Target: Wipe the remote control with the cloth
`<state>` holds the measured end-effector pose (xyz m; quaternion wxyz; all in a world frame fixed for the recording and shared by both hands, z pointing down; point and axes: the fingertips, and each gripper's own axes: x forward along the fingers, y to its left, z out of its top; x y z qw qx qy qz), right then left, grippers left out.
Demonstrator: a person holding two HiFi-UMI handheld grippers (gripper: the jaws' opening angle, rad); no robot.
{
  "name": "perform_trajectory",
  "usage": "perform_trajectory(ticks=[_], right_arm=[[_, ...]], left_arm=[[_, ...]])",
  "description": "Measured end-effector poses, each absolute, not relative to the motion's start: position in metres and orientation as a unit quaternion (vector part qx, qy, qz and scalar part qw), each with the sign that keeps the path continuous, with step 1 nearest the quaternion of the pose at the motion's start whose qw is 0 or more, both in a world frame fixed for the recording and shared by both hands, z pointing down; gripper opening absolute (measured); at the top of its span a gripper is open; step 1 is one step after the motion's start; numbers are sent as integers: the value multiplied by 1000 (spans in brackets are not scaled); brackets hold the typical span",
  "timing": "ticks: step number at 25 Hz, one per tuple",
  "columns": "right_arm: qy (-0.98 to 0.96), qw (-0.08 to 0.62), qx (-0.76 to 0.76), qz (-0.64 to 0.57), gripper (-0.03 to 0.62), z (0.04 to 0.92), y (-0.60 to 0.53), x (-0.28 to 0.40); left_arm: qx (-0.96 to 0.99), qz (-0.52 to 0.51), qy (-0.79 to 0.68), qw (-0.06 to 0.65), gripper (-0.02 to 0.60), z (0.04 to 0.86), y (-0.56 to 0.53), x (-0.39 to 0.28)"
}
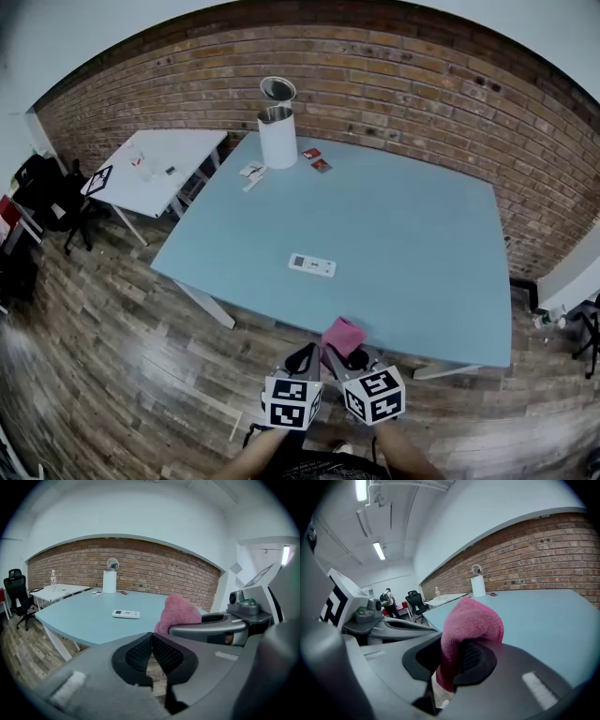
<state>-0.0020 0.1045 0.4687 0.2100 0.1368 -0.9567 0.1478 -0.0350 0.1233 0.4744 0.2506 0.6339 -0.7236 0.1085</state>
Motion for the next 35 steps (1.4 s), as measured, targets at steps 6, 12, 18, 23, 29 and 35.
perform_trajectory(ticks=[6, 12, 18, 23, 29, 35], right_arm=[[-950, 219, 161, 156, 61, 470, 89, -40], [-942, 226, 188, 164, 61, 474, 75, -68], [-931, 229, 226, 175, 61, 478, 57, -82], [-921, 223, 264, 183, 61, 477, 39, -81], [-914, 213, 286, 190, 61, 476, 24, -81], [-912, 203, 299, 194, 61, 478, 10, -84]], left_arm=[[652, 111, -707, 250, -3, 472, 104, -76], [672, 116, -686, 254, -3, 474, 87, -109], [709, 159, -647, 231, -2, 480, 66, -134], [768, 199, -587, 161, -2, 473, 35, -145], [806, 279, -512, 102, 52, 478, 6, -151], [821, 363, -434, 72, 121, 501, -8, -150]])
